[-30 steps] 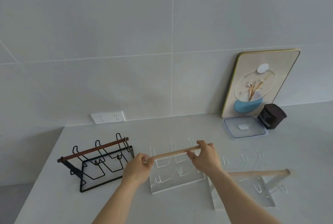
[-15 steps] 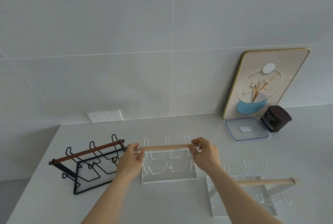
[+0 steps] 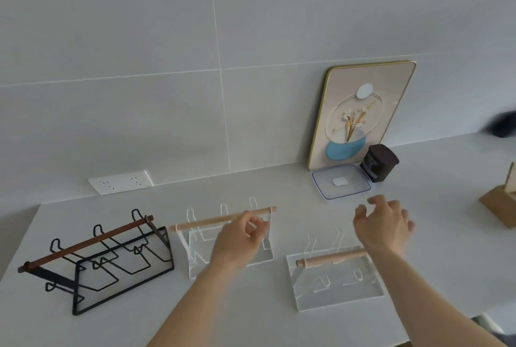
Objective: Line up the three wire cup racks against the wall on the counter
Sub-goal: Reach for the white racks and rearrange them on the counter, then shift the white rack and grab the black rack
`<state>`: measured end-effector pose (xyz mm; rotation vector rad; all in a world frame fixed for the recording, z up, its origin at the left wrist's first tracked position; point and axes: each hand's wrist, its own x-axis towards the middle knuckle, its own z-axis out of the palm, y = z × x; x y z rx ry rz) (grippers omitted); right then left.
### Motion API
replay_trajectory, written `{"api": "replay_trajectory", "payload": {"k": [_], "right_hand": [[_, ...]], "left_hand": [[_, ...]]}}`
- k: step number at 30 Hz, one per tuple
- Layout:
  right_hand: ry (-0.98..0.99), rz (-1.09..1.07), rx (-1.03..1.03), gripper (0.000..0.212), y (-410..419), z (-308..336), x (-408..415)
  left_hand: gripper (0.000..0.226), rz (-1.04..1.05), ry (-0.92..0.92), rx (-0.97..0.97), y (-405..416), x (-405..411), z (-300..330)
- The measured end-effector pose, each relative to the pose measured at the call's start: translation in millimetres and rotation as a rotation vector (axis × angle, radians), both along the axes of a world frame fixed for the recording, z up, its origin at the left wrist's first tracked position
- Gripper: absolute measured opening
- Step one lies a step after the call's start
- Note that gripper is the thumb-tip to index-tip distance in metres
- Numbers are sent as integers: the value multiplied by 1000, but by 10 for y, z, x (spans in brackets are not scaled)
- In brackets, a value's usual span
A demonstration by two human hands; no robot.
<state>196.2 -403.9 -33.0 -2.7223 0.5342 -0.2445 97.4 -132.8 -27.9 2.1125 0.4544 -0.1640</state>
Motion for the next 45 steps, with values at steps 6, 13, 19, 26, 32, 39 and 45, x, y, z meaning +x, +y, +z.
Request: {"api": "replay_trajectory", "payload": {"k": [6,13,19,26,32,39,45], "right_hand": [[289,-168,185,60,-525,-174,-234],[221,-200,374,29,-463,-295,-488],[205,-167,320,26,-170,-322,-734],[227,-18,350,29,502,-317,-895],[218,88,365,27,1016,-361,-971],[179,127,406,31,1203,-452,-965],[132,171,489,33,1285,-437,-905]], "left_hand": [[41,-159,197,-162,-599,-153,-250],[34,-133,217,-219,-695,-301,-305],[31,-52,240,-290,-356,-580,-283],[21,107,214,-245,315,-1001,-183],[18,275,191,-223,748,-1280,-149],[21,377,146,-179,917,-1320,-182],[17,427,94,-139,902,-1242,-183]]}}
